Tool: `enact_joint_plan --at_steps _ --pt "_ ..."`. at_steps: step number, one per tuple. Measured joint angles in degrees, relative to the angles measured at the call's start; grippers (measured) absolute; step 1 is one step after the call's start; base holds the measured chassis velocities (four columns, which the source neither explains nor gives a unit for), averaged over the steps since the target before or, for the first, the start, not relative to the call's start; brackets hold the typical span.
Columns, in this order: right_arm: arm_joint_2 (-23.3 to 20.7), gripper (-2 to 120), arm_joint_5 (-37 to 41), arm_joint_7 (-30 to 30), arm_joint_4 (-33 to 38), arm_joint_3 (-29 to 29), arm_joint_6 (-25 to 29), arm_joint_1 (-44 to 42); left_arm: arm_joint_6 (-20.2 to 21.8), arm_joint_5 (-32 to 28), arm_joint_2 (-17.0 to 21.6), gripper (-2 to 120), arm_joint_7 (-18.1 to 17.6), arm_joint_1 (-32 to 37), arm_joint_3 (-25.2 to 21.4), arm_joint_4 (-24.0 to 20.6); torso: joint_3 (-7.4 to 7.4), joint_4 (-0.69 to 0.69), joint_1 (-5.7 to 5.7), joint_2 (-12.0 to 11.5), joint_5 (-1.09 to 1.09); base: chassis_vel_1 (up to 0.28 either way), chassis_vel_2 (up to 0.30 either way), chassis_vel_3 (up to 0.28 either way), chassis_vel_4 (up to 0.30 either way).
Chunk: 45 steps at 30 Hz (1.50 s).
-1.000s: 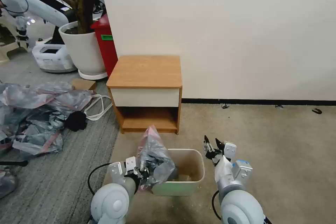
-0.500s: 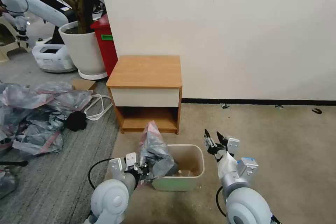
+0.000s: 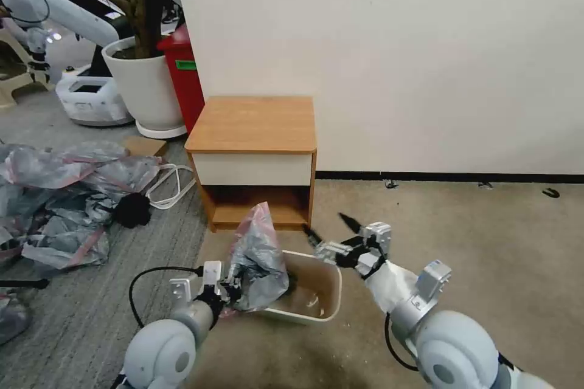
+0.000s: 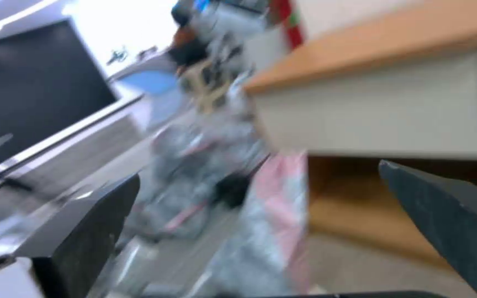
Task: Pick up the garbage bag from the table and place it over the trash can.
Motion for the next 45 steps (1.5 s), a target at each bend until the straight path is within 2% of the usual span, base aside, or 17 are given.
enact_joint_plan --at_steps 3,5,6,10,12,15,20,24,34,38,41,42,43,45 --pt "-0.6 108 3.9 0.3 -1.0 -2.6 -2.1 4.2 -0.8 1.8 0.0 5 1.6 0.7 -0.3 -0.2 0.00 0.02 0.00 0.0 0.00 0.000 0.000 0.000 0.000" --pt "-0.4 107 8.0 1.2 -3.5 -6.5 -4.2 10.0 -2.3 4.4 -0.2 5 3.9 1.9 -0.9 -0.5 0.00 0.01 0.00 0.0 0.01 0.000 0.000 0.000 0.000" --pt "-0.4 107 8.0 1.2 -3.5 -6.5 -4.2 10.0 -2.3 4.4 -0.2 5 3.9 1.9 -0.9 -0.5 0.00 0.01 0.00 0.0 0.01 0.000 0.000 0.000 0.000" --pt "0.7 103 11.6 3.6 -7.8 -13.5 -6.0 17.8 -3.4 6.1 -0.8 5 5.2 3.2 -1.8 -1.1 0.00 0.02 0.00 0.0 0.01 0.000 0.000 0.000 0.000" --pt "1.0 101 11.9 3.9 -8.5 -14.5 -6.3 18.9 -3.4 6.2 -0.9 5 5.2 3.4 -1.9 -1.2 0.00 0.02 0.00 0.0 0.00 0.000 0.000 0.000 0.000" --pt "2.1 92 12.4 5.4 -11.3 -18.2 -7.3 21.6 -3.6 6.3 -1.0 5 5.2 3.8 -2.3 -1.6 0.00 0.01 0.00 0.0 0.00 0.000 0.000 0.000 0.000" --pt "2.9 83 12.1 6.7 -14.0 -21.0 -7.9 23.3 -3.8 6.3 -1.0 5 5.2 4.2 -2.8 -2.2 0.00 0.01 0.00 0.0 0.00 0.000 0.000 0.000 0.000" --pt "3.1 80 11.7 7.1 -15.2 -21.9 -8.1 23.9 -4.0 6.2 -1.0 5 5.2 4.2 -2.9 -2.4 0.00 0.01 0.00 0.0 0.00 0.000 0.000 0.000 0.000" --pt "3.0 69 11.1 8.0 -13.8 -21.8 -8.0 22.3 -4.2 6.1 -1.1 5 5.0 3.7 -2.6 -1.8 0.00 0.01 0.00 0.0 0.00 0.000 0.000 0.000 0.000" --pt "2.9 61 11.0 8.0 -12.9 -21.8 -8.0 21.9 -4.2 6.0 -1.1 5 4.9 3.5 -2.5 -1.6 0.00 0.01 -0.01 0.0 0.00 0.000 0.000 0.000 0.000" --pt "2.9 44 10.9 7.9 -11.6 -22.0 -7.9 21.6 -4.2 6.0 -1.1 5 4.7 3.5 -2.4 -1.5 0.00 0.01 0.00 0.0 0.00 0.000 0.000 0.000 0.000" --pt "2.9 31 10.8 7.8 -10.9 -22.5 -7.9 21.4 -4.2 6.0 -1.1 5 4.7 3.6 -2.4 -1.4 0.00 0.01 0.00 0.0 0.00 0.000 0.000 0.000 0.000" --pt "2.9 31 10.8 7.8 -10.9 -22.5 -7.9 21.4 -4.2 6.0 -1.1 5 4.7 3.6 -2.4 -1.4 0.00 0.01 0.00 0.0 0.00 0.000 0.000 0.000 0.000" --pt "3.0 23 10.8 7.7 -10.5 -22.8 -7.9 21.2 -4.2 6.0 -1.1 5 4.6 3.7 -2.4 -1.3 0.00 0.01 -0.01 0.0 0.00 0.000 0.000 0.000 0.000"
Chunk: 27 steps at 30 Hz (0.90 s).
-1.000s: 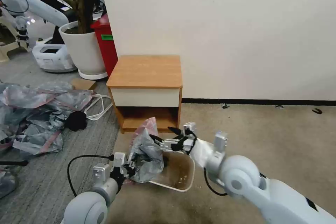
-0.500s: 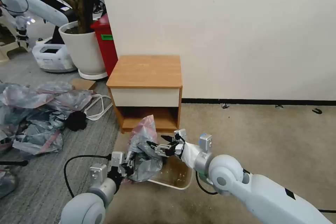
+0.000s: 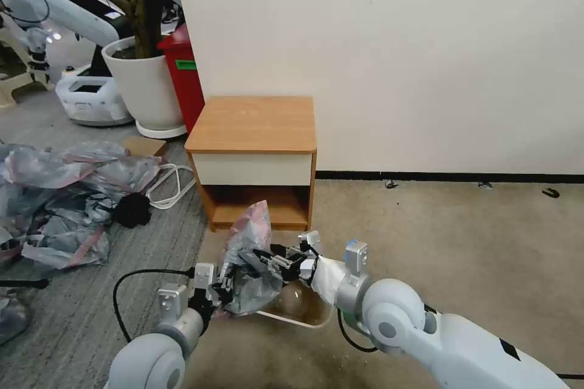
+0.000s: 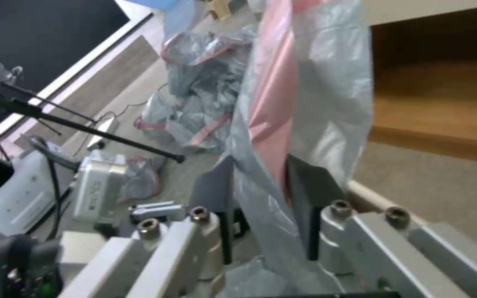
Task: Pick up the garbage bag from the table and place it over the trash can.
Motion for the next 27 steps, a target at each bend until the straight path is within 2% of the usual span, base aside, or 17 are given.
enact_joint_plan --at_steps 21,27 --pt "0.7 23 -1.0 -0.1 -2.5 -5.1 0.5 4.0 0.1 0.5 -0.2 5 -0.1 0.0 1.1 0.0 0.00 0.00 0.00 0.0 0.00 0.000 0.000 0.000 0.000" --pt "1.1 15 -1.2 0.2 -3.1 -5.3 1.5 4.5 0.1 0.6 -0.2 5 -0.1 -0.2 1.3 0.3 0.00 0.00 0.00 0.0 0.00 0.000 0.000 0.000 0.000"
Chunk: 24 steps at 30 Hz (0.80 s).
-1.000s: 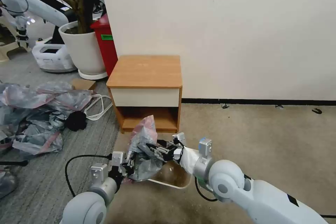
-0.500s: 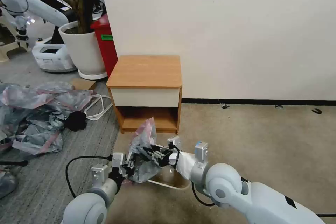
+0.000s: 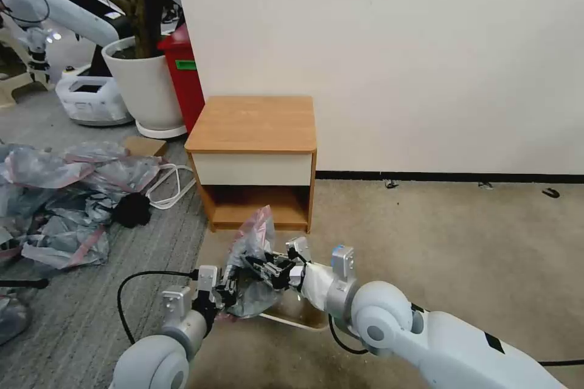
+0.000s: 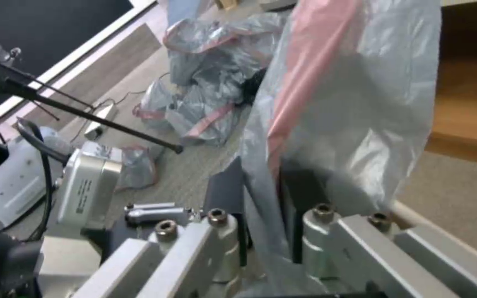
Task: Pick up the garbage bag from the table and place it over the trash can.
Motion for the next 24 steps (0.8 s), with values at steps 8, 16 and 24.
enact_joint_plan --at_steps 8,16,24 --pt "0.3 0 -0.9 -0.3 -0.6 -0.7 1.6 0.1 0.0 0.0 -0.1 5 0.0 -0.3 0.2 0.3 0.00 0.00 0.00 0.0 0.00 0.000 0.000 0.000 0.000" --pt "-0.3 0 -1.5 -1.5 -0.2 -0.6 2.4 -0.3 0.0 0.1 -0.3 5 -0.1 -0.4 0.3 0.7 0.00 0.00 0.00 0.0 0.00 0.000 0.000 0.000 0.000" --pt "-1.2 0 -1.9 -1.6 0.0 0.8 3.0 -1.3 -0.4 0.3 -0.2 5 -0.1 -0.2 0.2 0.8 0.00 0.00 0.00 0.0 0.00 0.000 0.000 0.000 0.000"
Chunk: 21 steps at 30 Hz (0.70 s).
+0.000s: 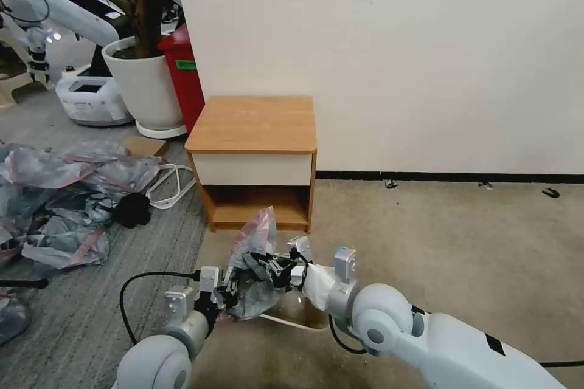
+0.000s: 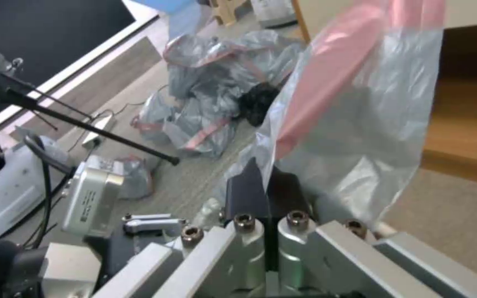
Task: Pick up the garbage bag from the table and place it over the trash can.
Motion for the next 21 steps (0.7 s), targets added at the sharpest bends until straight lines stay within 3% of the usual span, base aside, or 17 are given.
enact_joint_plan --at_steps 21 --pt "-2.9 0 1.3 1.0 1.7 8.0 -0.6 -2.3 -2.6 -0.3 -0.8 5 0.2 0.5 -2.5 0.2 0.00 0.00 0.00 0.0 0.00 0.000 0.000 0.000 0.000"
